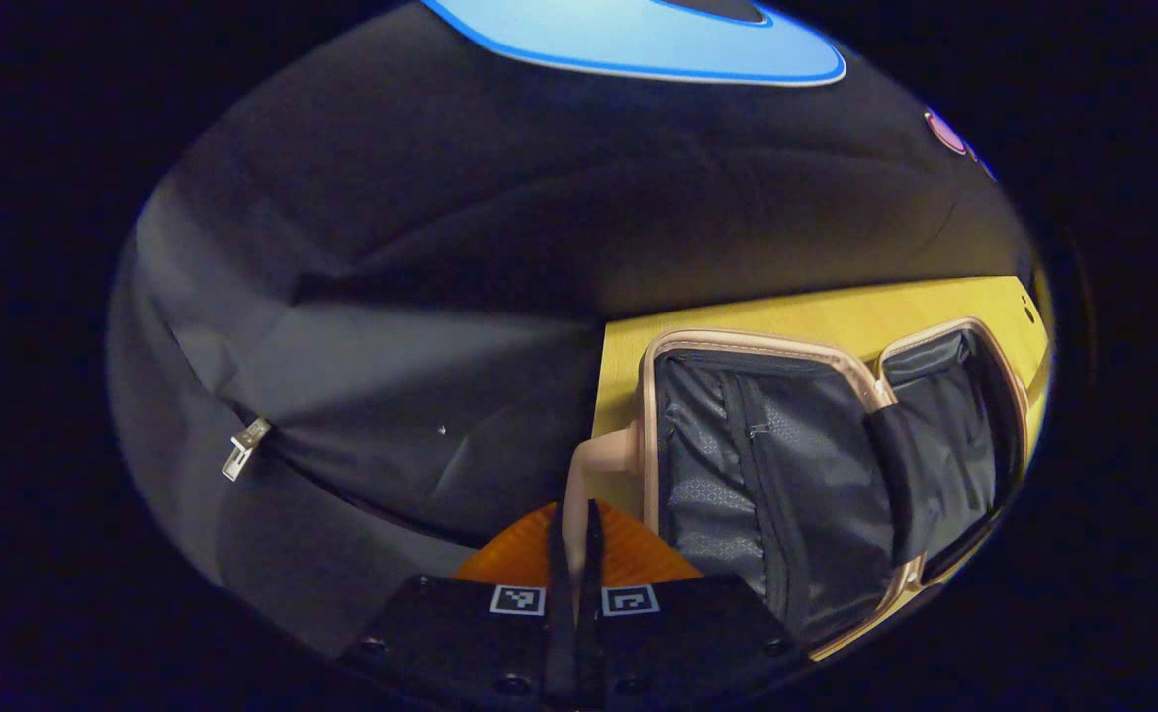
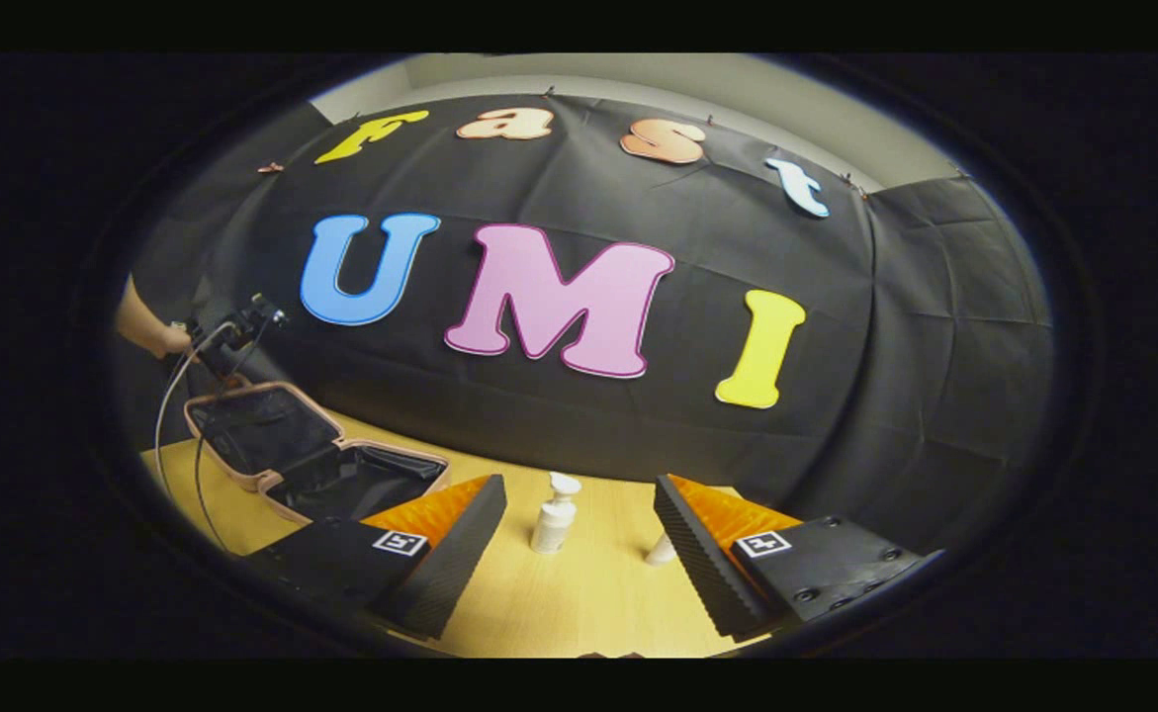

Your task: First open the suitcase, pack the skin care products into it, and then close the suitcase.

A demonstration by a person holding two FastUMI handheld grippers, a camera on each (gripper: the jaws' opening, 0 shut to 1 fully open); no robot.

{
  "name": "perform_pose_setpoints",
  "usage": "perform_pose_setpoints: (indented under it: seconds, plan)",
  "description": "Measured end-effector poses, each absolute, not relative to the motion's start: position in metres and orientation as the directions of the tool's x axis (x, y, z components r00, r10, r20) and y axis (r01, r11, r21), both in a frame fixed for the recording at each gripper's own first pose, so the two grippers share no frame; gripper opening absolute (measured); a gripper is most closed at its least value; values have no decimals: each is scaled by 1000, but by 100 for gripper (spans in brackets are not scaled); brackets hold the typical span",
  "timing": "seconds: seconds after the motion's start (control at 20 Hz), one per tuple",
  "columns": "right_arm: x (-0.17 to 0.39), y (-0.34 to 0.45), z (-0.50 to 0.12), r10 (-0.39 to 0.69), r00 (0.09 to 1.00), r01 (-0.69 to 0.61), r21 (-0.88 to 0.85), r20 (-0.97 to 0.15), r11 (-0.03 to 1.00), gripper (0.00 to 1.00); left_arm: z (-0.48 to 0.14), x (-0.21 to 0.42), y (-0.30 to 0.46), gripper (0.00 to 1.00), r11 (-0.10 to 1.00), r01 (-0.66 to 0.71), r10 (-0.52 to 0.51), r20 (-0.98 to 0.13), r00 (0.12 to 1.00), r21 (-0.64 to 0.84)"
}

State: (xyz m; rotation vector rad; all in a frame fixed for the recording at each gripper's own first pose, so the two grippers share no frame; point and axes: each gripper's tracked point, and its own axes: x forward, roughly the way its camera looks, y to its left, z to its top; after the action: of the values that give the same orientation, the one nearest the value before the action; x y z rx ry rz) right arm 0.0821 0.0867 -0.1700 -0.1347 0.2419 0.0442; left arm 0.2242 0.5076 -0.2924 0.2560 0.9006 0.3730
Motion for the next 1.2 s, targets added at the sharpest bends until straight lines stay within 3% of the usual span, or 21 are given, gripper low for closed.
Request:
perform_pose_setpoints:
  seconds: [0.3,0.45,0.6,0.7,0.85,1.0,1.2]
  plan:
    - [80,94,-193,24,963,-72,-170,-268,983,96,-352,214,532,12,880,-266,475,-712,517,394]
    - [83,90,-197,19,966,-69,-188,-258,980,96,-331,216,539,29,875,-308,485,-657,578,374]
    - [89,83,-200,14,969,-63,-189,-249,980,96,-274,221,535,99,852,-359,518,-515,683,380]
    - [94,78,-204,16,969,-62,-181,-245,982,96,-233,226,499,98,880,-353,464,-420,780,317]
    - [104,71,-214,32,966,-68,-131,-257,989,97,-163,239,416,98,950,-267,303,-267,915,165]
    - [120,49,-219,0,974,-43,-186,-226,982,96,-128,247,334,98,977,-193,203,-105,974,92]
    - [133,16,-241,-34,969,-17,-204,-245,979,94,-125,244,179,98,1000,5,-7,-90,996,-30]
